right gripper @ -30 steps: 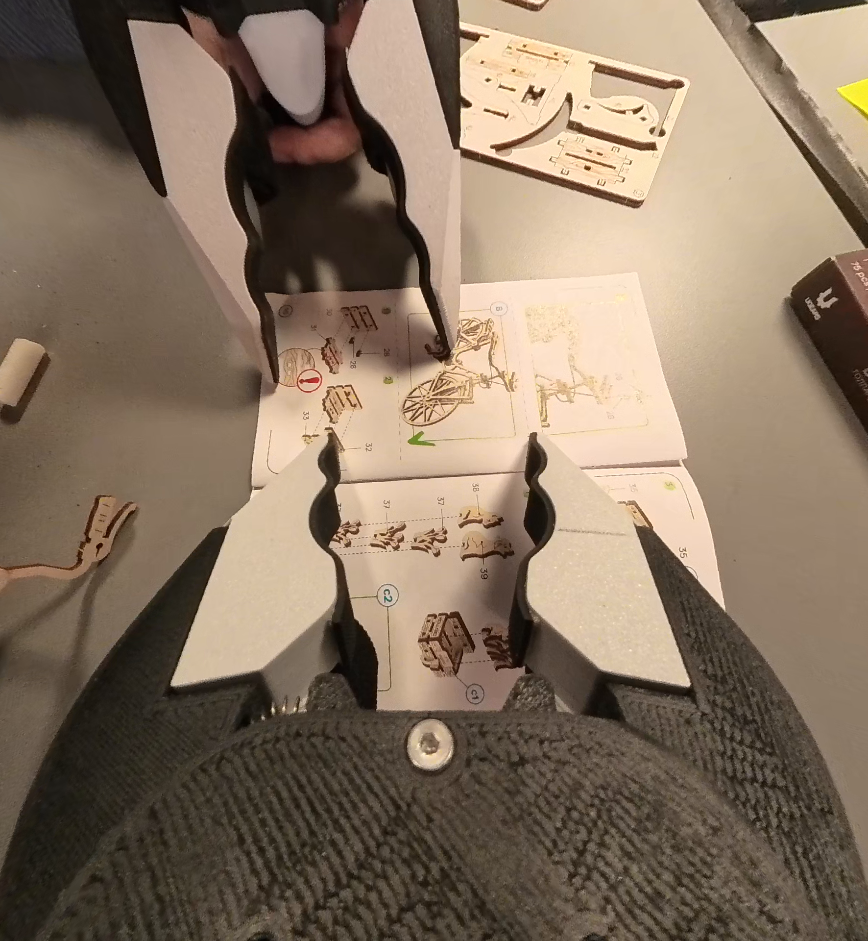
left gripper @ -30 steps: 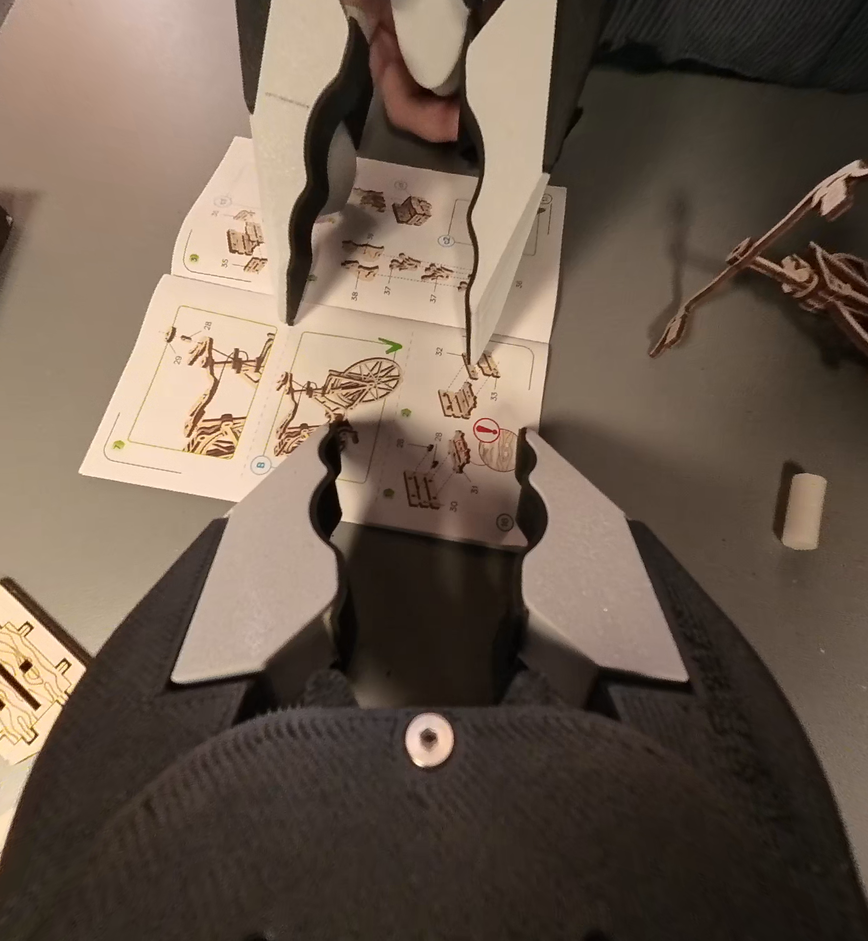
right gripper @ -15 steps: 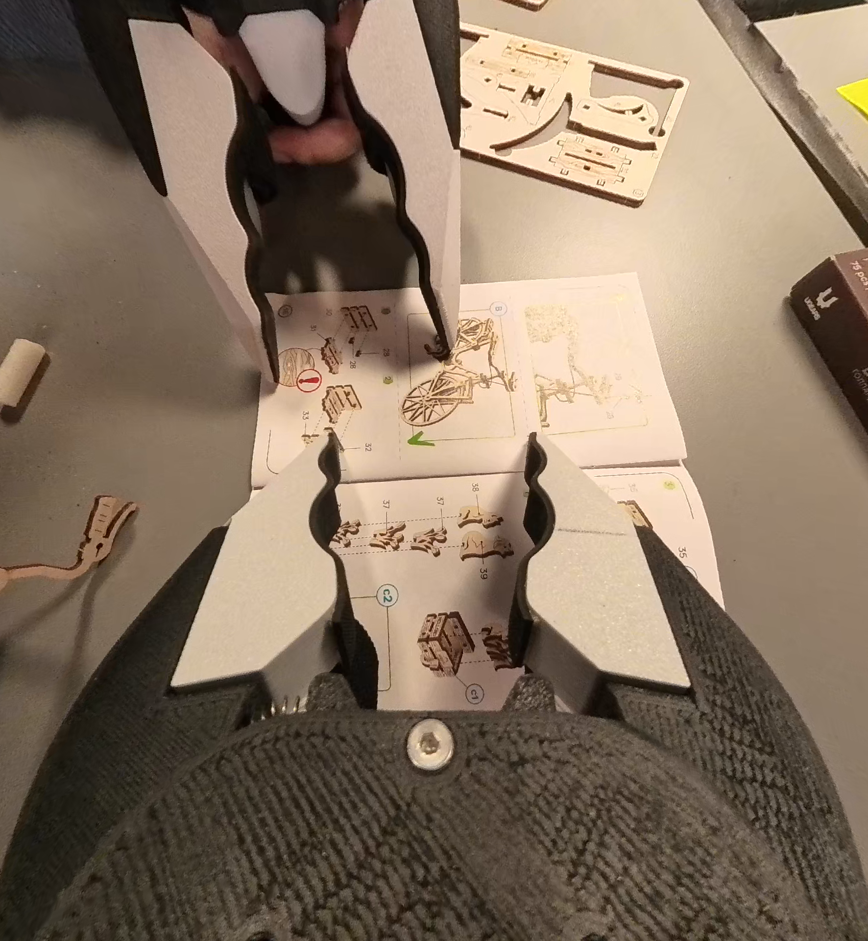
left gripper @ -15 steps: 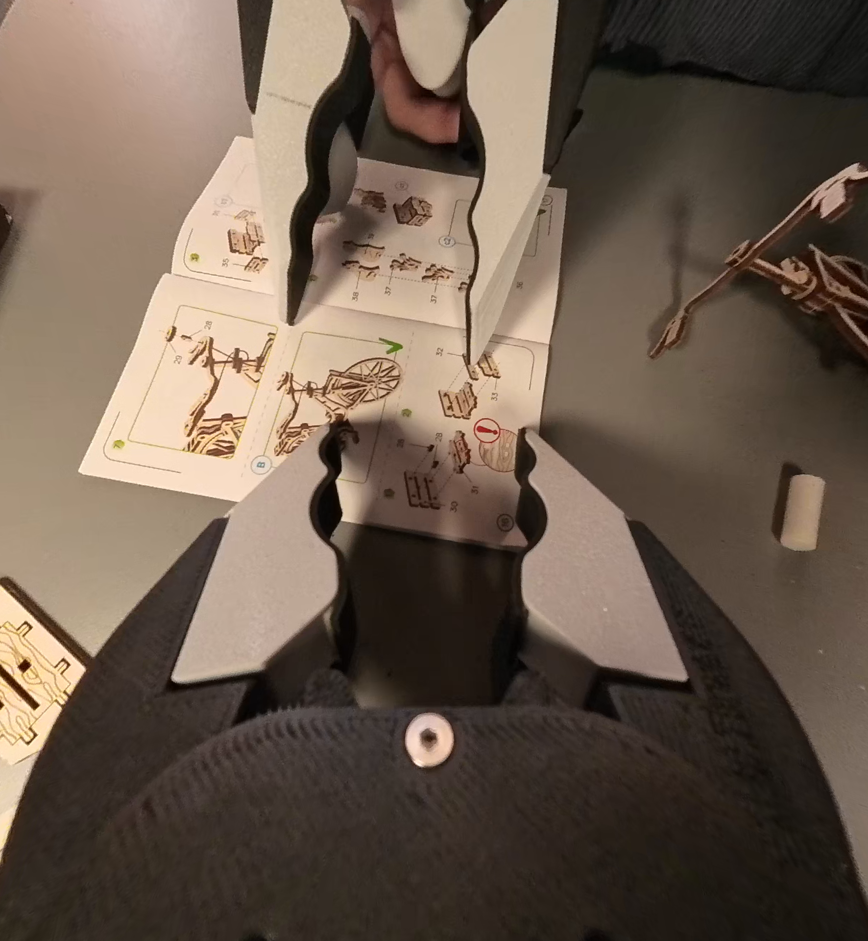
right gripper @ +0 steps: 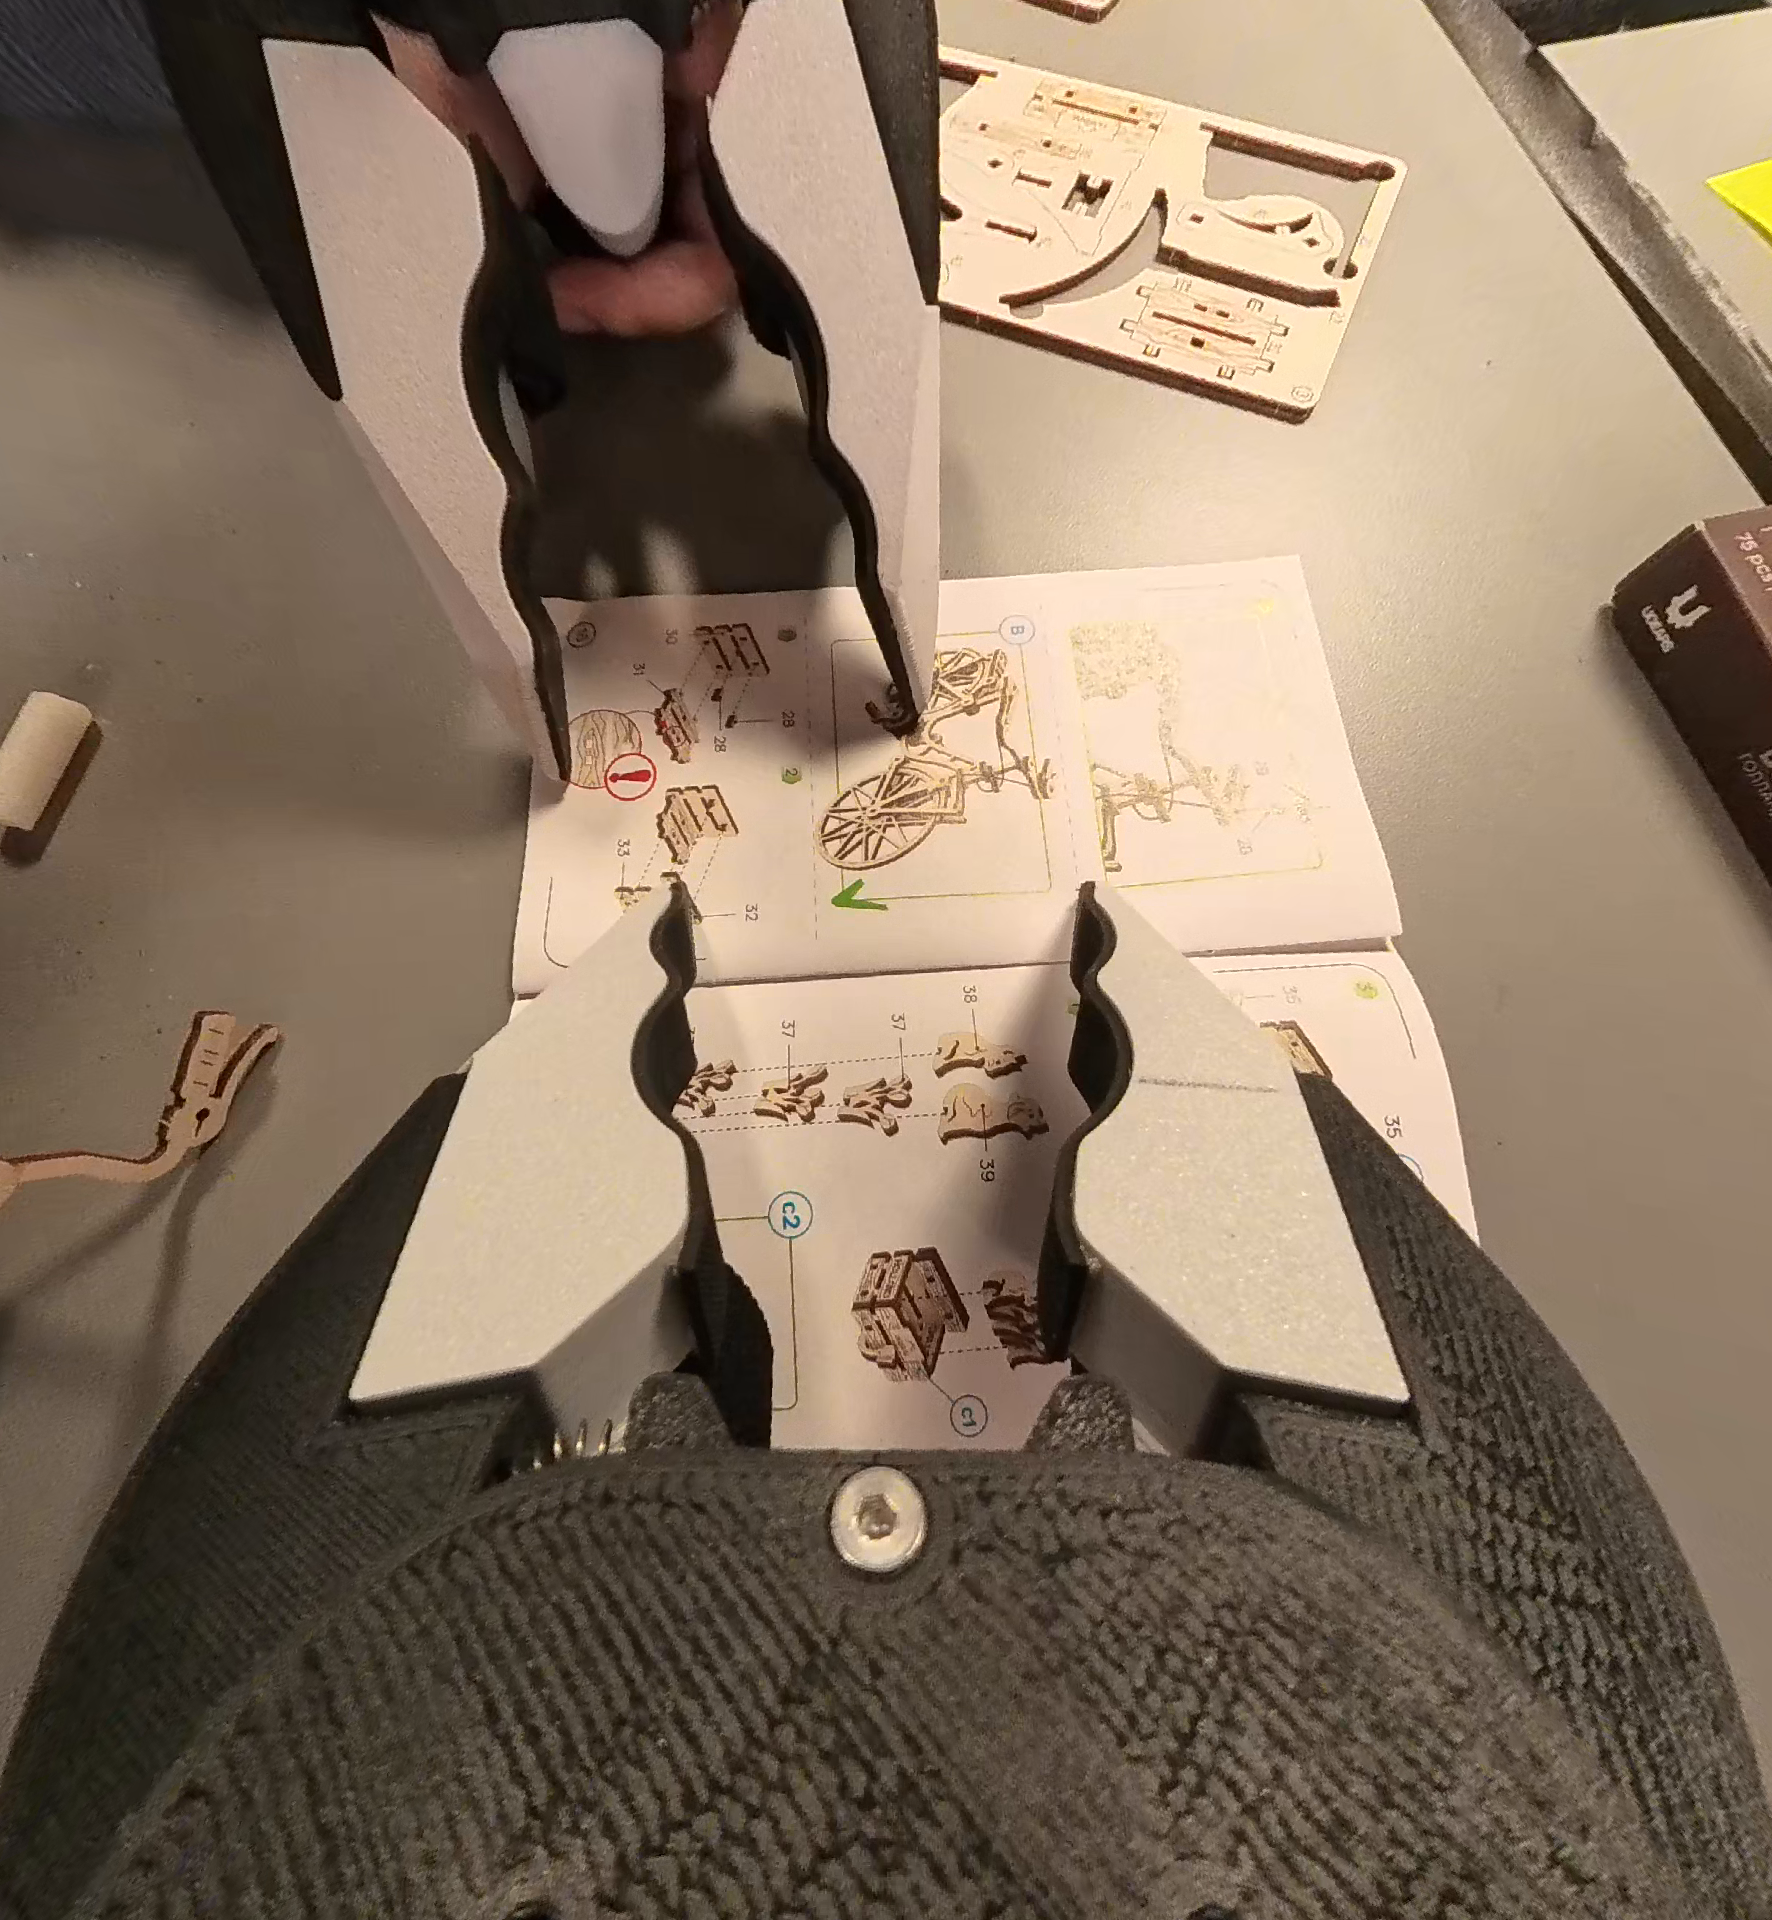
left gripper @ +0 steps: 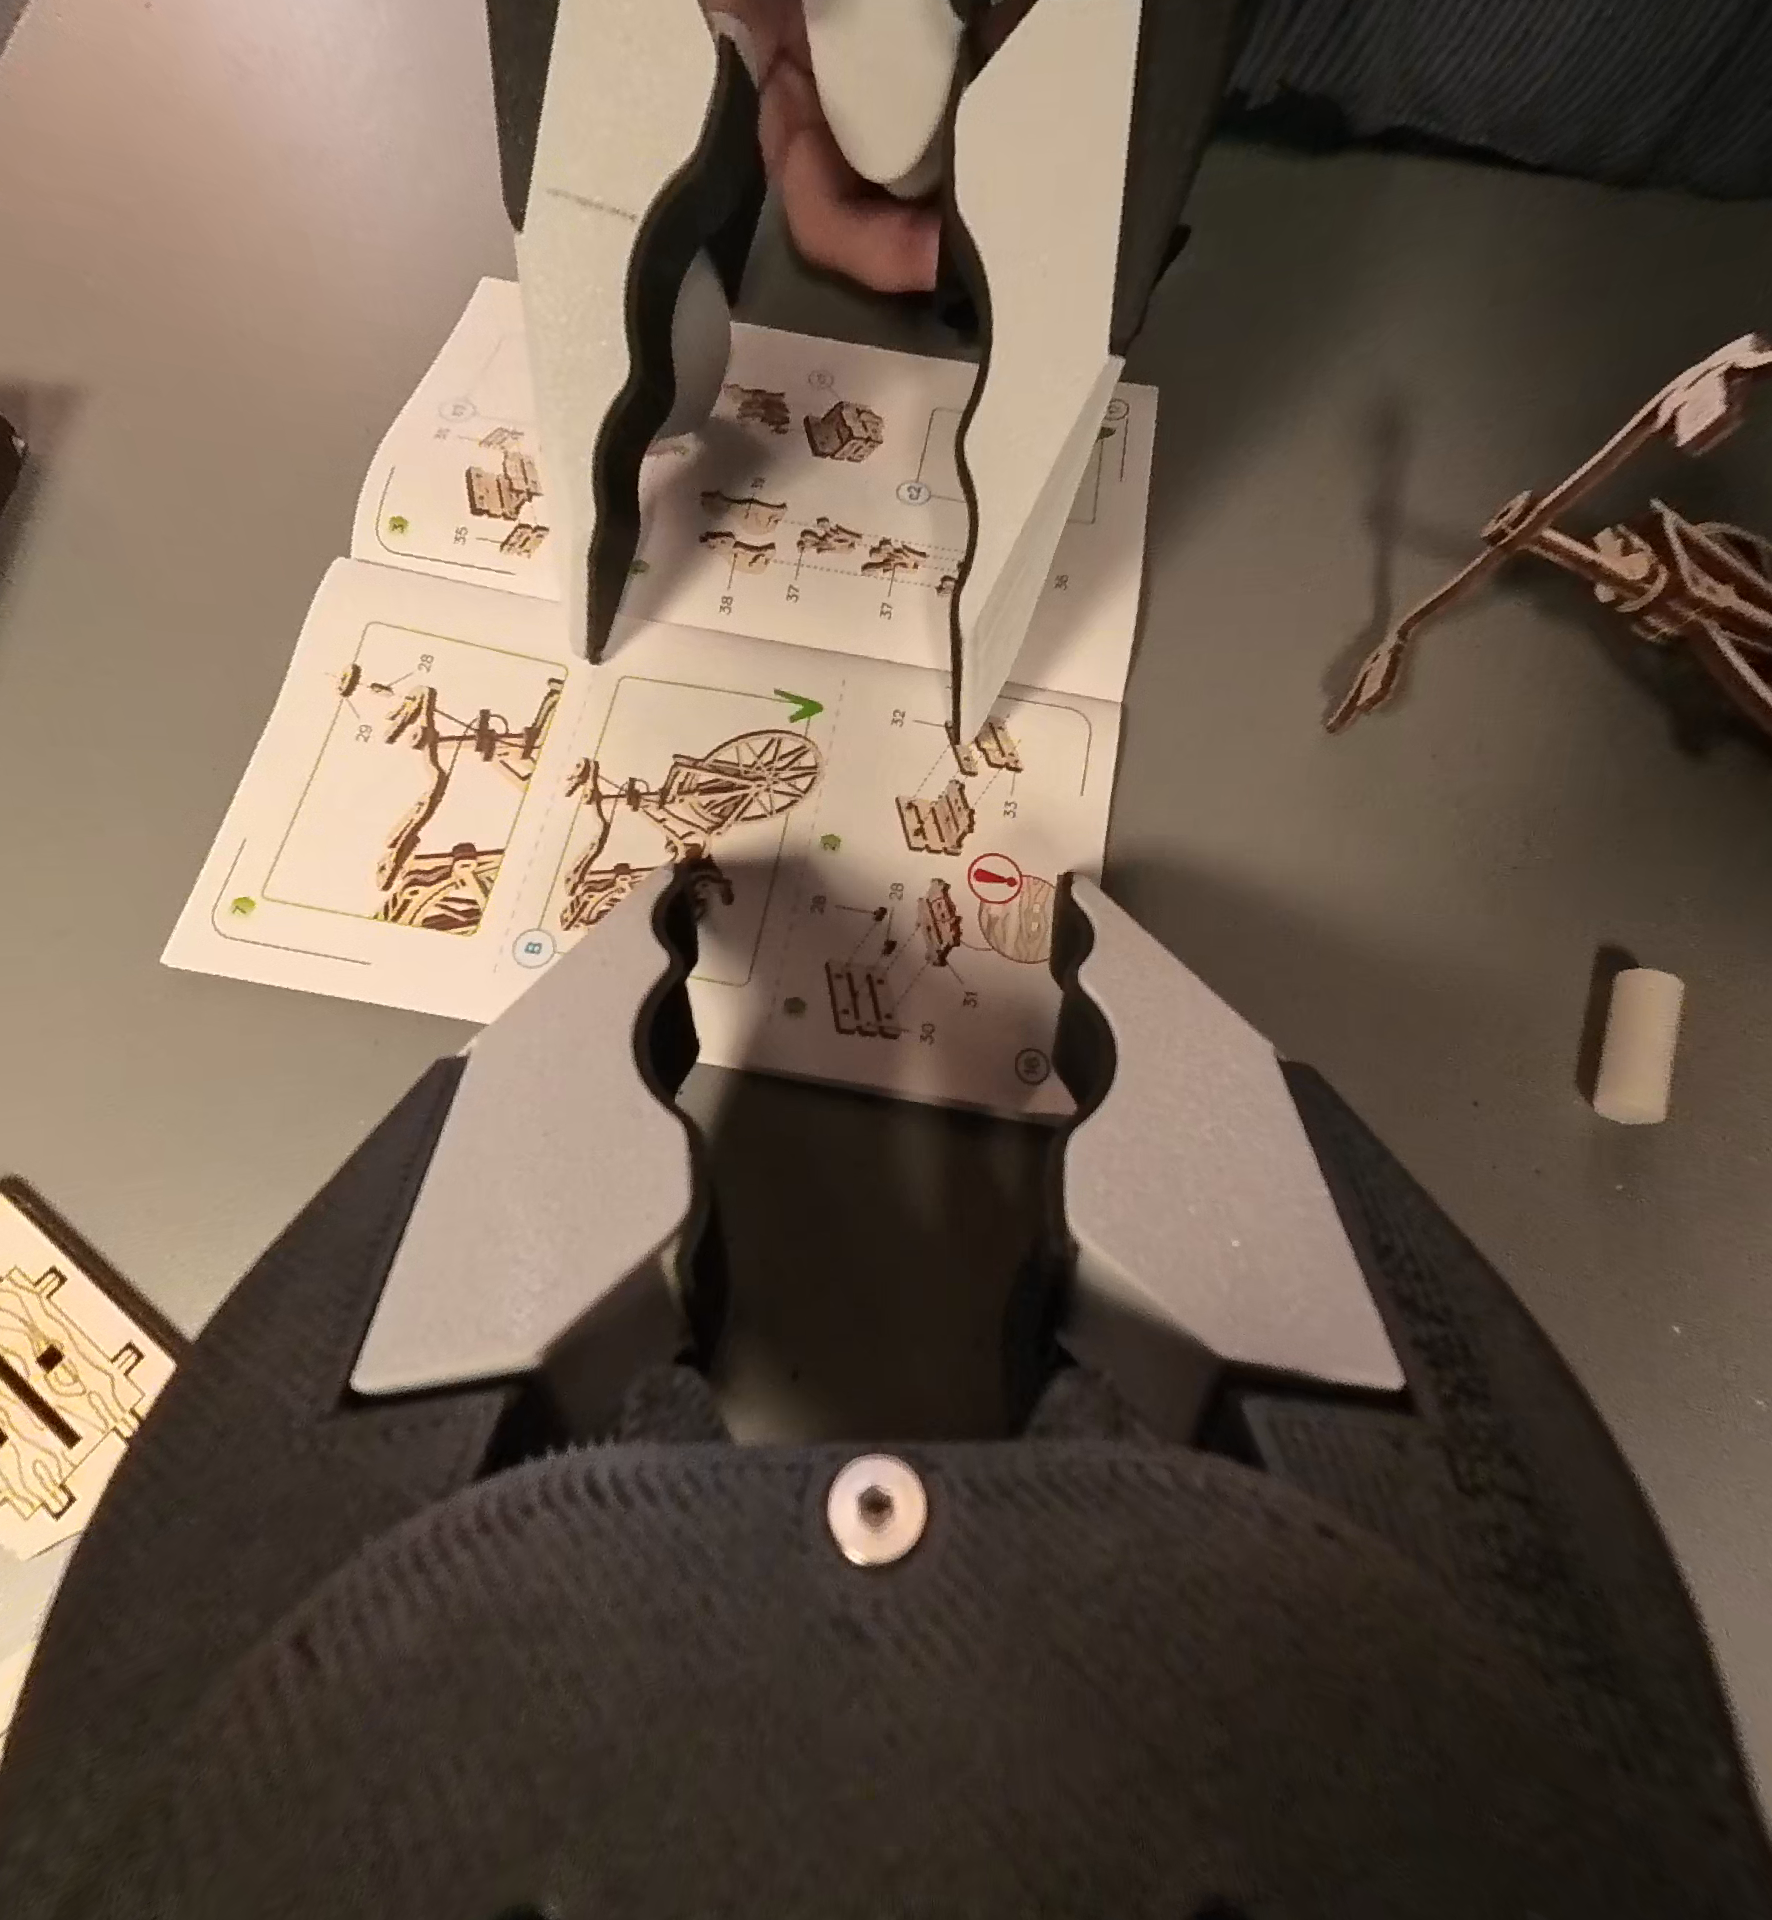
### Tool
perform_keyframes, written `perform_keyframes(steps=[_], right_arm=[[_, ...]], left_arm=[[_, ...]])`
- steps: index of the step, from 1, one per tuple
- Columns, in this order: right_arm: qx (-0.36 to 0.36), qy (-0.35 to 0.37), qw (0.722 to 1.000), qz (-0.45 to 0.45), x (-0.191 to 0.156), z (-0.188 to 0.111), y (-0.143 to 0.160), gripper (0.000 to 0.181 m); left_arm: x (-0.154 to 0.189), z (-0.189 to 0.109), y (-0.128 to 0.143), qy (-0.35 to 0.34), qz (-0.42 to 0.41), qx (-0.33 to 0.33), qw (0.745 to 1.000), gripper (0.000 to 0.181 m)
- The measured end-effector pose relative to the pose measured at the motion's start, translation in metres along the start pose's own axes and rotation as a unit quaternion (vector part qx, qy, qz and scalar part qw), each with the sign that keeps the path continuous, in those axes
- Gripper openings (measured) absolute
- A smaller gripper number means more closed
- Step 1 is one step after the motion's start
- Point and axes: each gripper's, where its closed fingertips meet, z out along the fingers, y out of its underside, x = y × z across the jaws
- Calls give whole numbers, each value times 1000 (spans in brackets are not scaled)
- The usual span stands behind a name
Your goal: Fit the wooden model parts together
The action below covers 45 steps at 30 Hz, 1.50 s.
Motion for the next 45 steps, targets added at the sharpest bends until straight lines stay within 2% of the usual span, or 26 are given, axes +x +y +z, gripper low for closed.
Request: perform_keyframes(steps=[17, 22, 24, 27, 32, 36, 38, 40, 43, 45], right_arm=[[0, 0, 1000, 0, 1, 1, 0, 72], [1, -1, 1000, -2, 1, 1, 0, 72], [13, 2, 1000, -16, 1, -3, -3, 73], [53, 30, 997, -39, 2, -26, -28, 74], [133, 105, 982, -81, -8, -81, -84, 74], [207, 160, 961, -88, -34, -118, -104, 72], [237, 195, 949, -67, -47, -131, -100, 70], [277, 259, 924, -46, -53, -143, -88, 65], [343, 397, 851, -18, -49, -168, -61, 59], [363, 470, 805, -21, -50, -183, -46, 51]], left_arm=[[0, 1, 0, 0, 0, 0, 1000, 69], [5, 0, -2, 29, -13, 6, 999, 77], [14, -1, -9, 57, -25, 18, 998, 77], [22, -14, -38, 58, -20, 67, 996, 88], [36, -64, -89, 3, 31, 132, 991, 103], [38, -142, -110, -103, 49, 192, 975, 104], [31, -187, -105, -171, 32, 229, 958, 107], [24, -226, -87, -249, -1, 281, 927, 106], [35, -258, -56, -294, -59, 400, 866, 102], [30, -276, -18, -385, -70, 404, 827, 100]])
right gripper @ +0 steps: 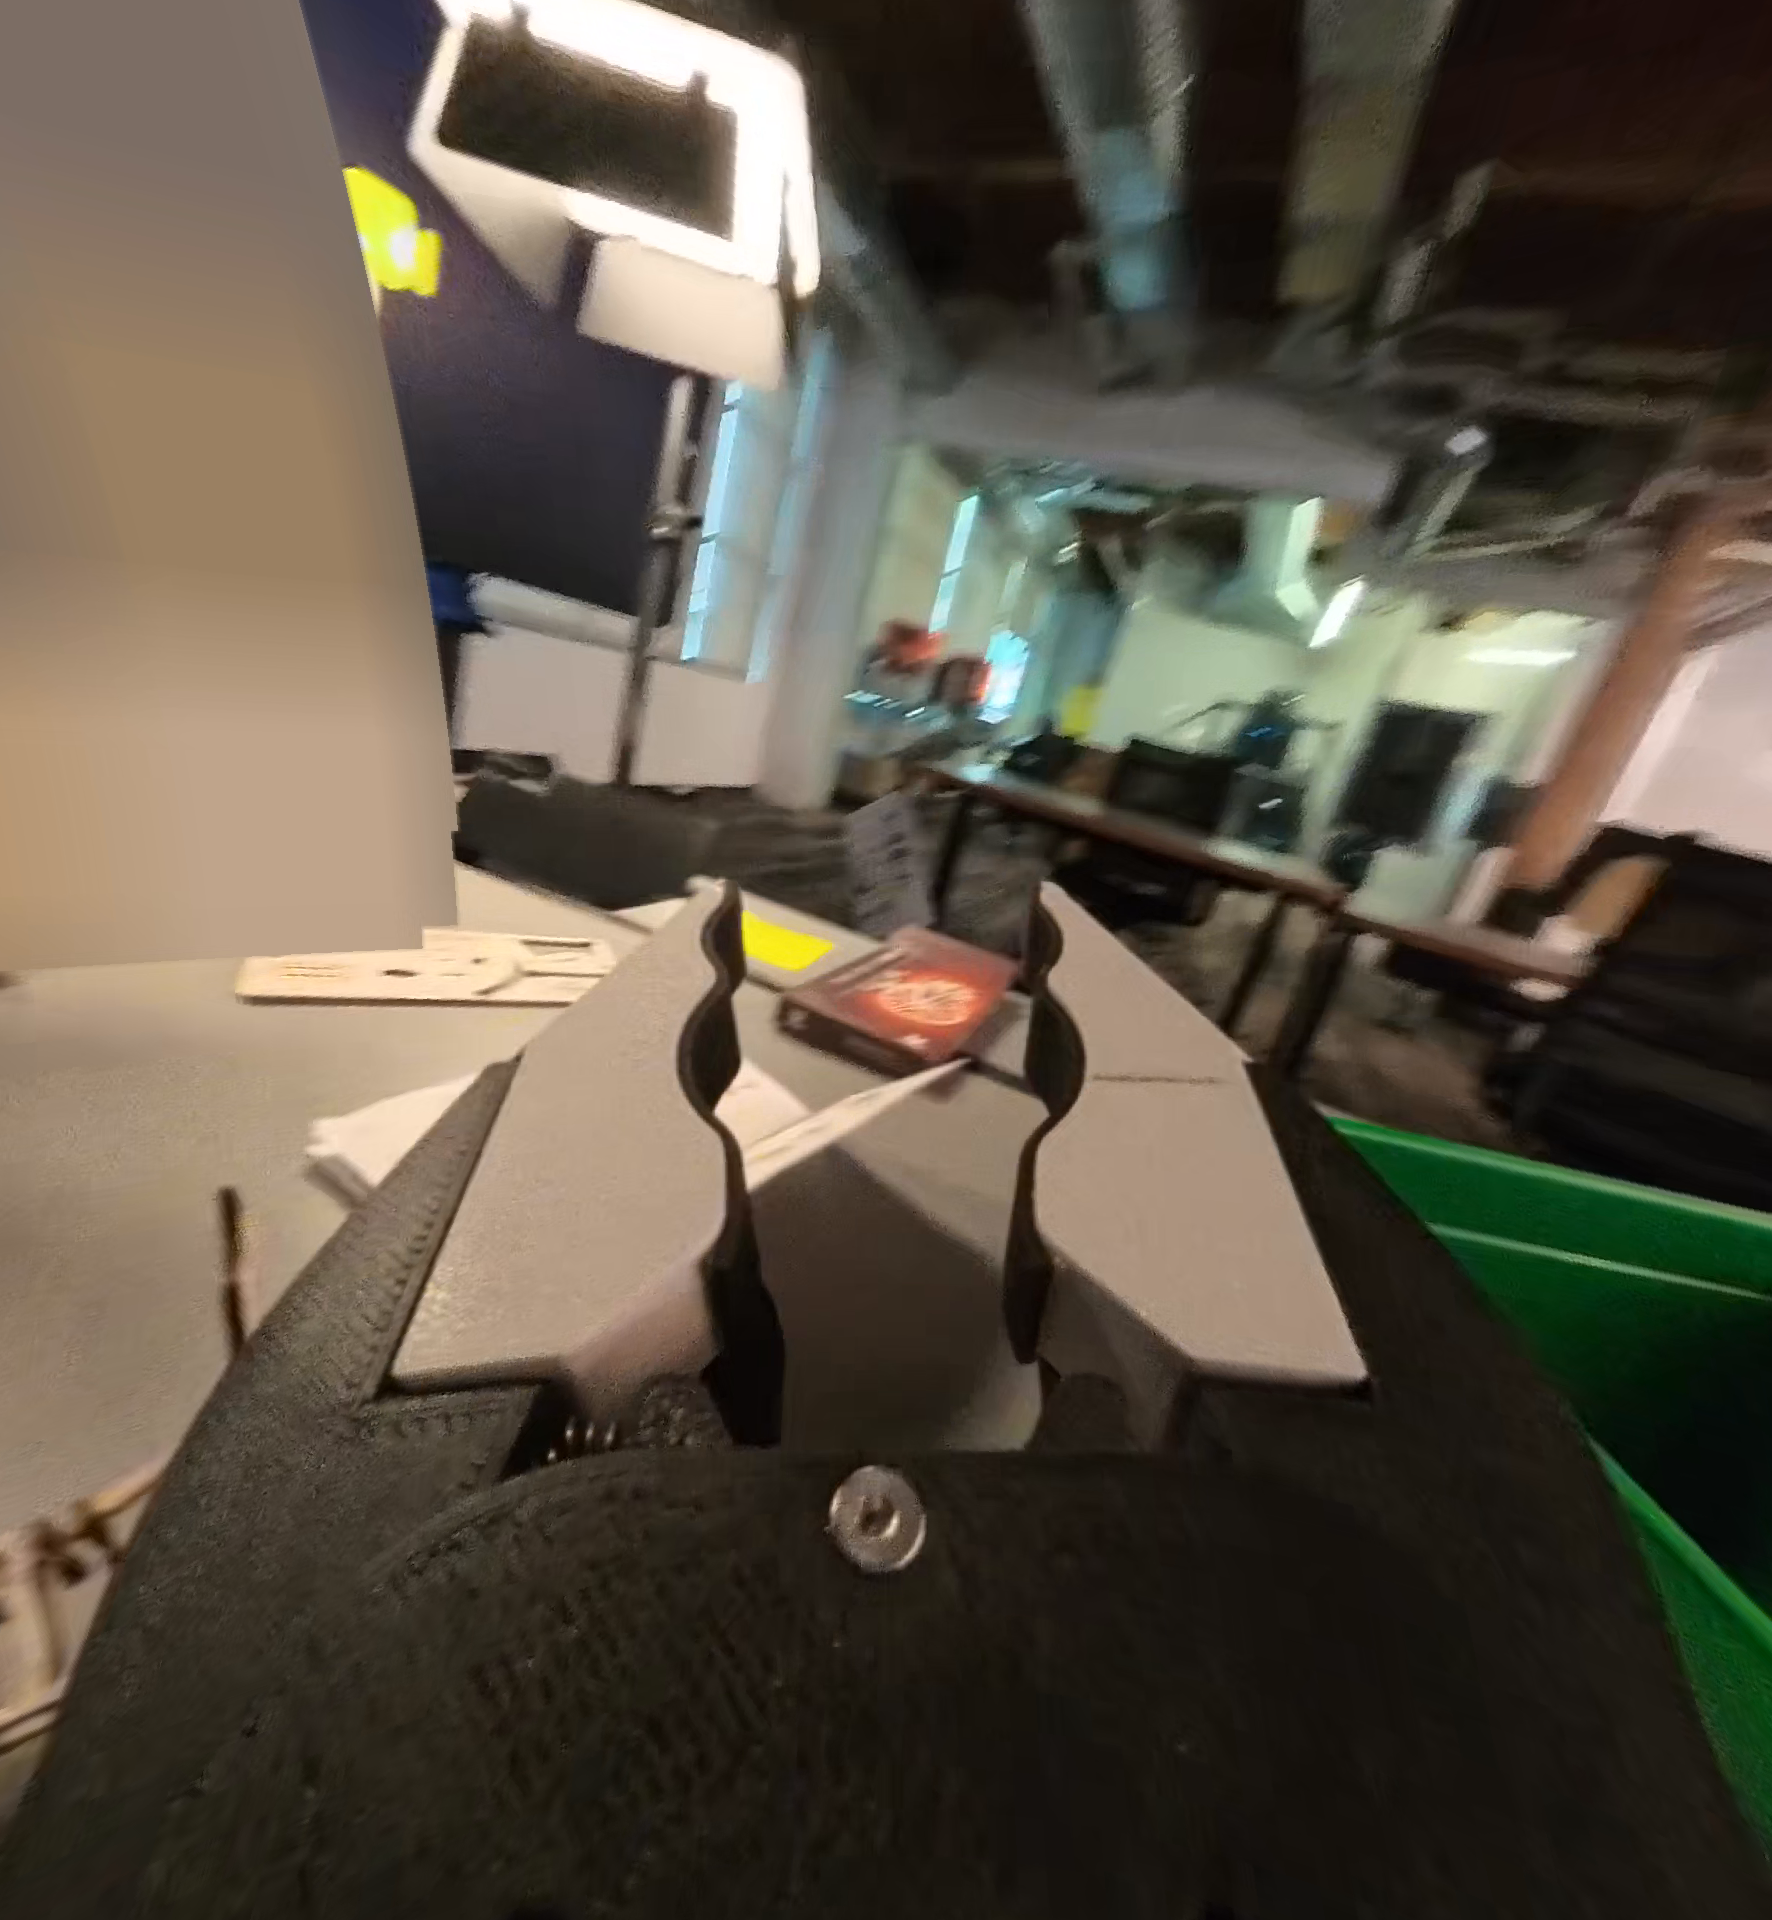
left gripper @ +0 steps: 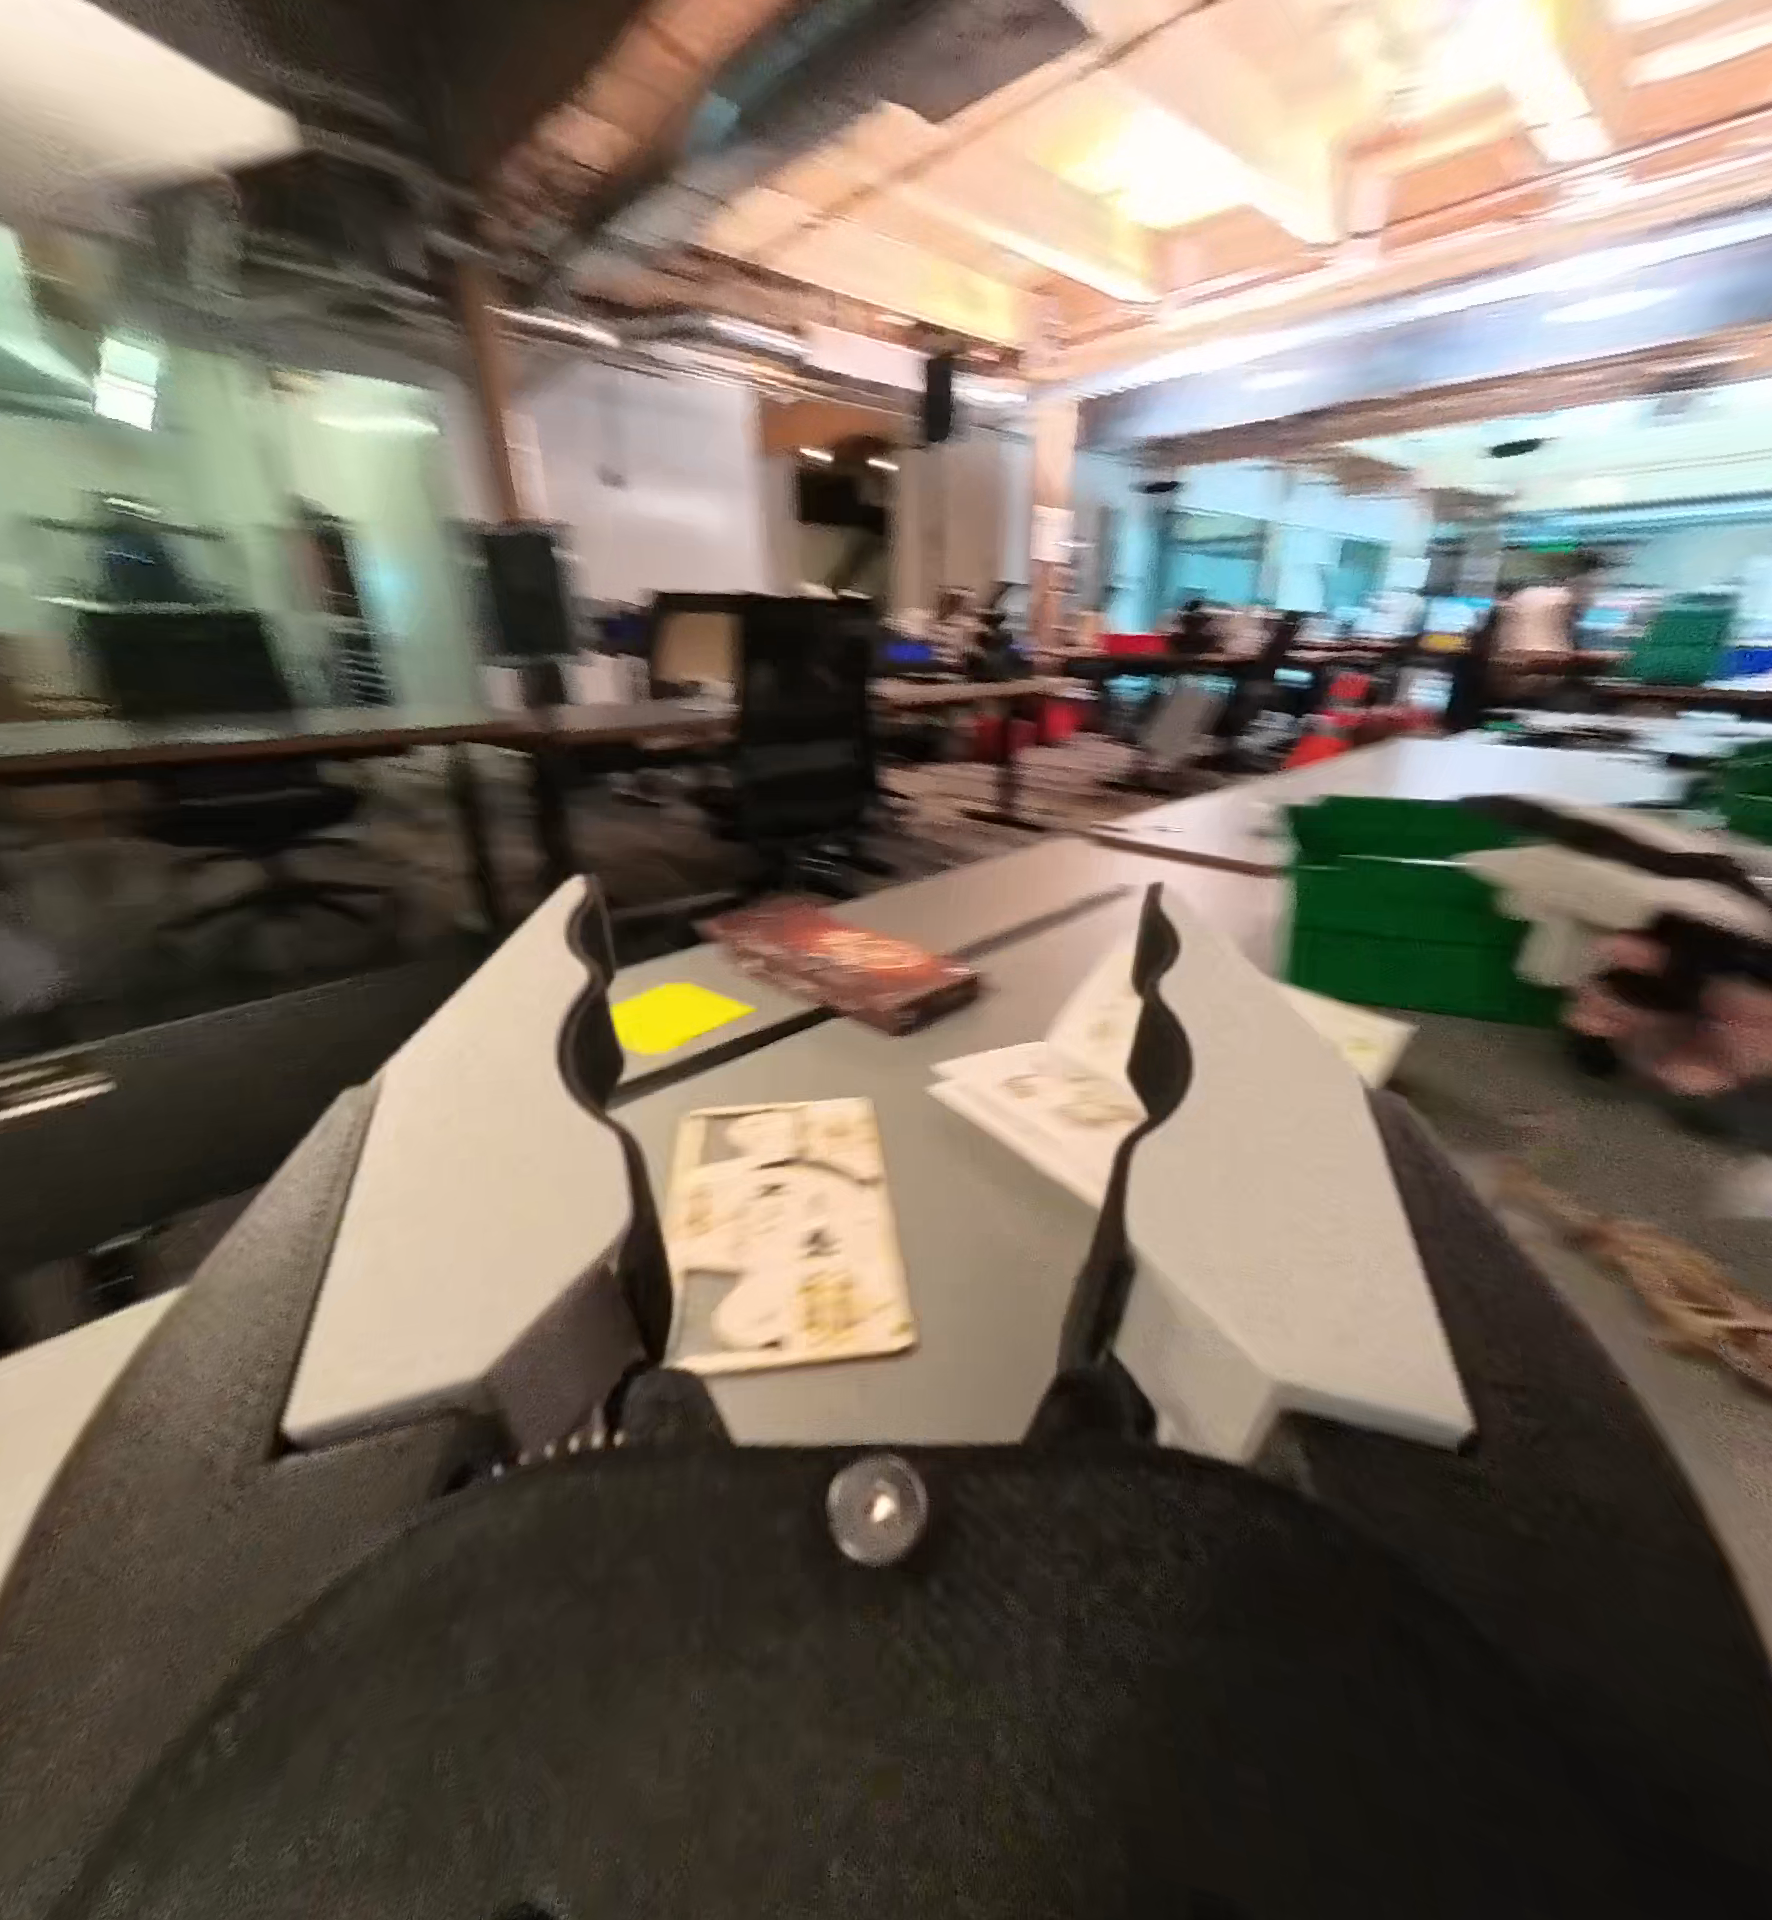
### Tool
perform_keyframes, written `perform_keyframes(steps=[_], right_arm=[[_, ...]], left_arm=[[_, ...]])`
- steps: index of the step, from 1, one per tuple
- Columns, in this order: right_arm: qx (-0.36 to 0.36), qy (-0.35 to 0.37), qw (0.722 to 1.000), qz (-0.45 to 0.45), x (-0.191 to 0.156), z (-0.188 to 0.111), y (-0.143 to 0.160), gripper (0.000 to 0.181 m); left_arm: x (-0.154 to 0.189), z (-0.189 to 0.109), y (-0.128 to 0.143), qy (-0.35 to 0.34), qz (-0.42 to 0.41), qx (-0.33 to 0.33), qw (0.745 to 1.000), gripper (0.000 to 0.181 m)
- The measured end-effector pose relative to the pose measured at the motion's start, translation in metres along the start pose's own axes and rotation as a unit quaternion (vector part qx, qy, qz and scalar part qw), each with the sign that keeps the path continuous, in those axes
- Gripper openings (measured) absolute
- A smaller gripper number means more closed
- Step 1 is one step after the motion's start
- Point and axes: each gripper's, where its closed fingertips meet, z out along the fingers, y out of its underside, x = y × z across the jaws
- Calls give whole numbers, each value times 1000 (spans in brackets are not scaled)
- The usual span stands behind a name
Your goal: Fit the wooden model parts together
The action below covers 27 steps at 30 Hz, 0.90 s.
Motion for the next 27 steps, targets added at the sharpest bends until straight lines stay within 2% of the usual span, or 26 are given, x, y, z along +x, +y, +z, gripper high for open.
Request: perform_keyframes(steps=[3, 5, 7, 16, 21, 27], right_arm=[[8, 62, 995, -79, 14, -9, 4, 43], [-3, 80, 990, -112, 17, -12, 15, 40], [-22, 75, 990, -121, 15, -10, 22, 37], [-41, 51, 981, -183, 1, -7, 29, 29], [-41, 71, 982, -171, 10, -10, 27, 28], [-39, 82, 985, -146, 18, -12, 27, 28]], left_arm=[[-40, -44, 2, -108, 43, 37, 993, 91], [-54, -65, -2, -137, 42, 64, 988, 88], [-64, -74, -4, -150, 42, 73, 985, 88], [-76, -77, 12, -167, 44, 80, 982, 83], [-66, -71, 15, -141, 39, 74, 987, 81], [-71, -77, 7, -136, -1, 95, 986, 81]])
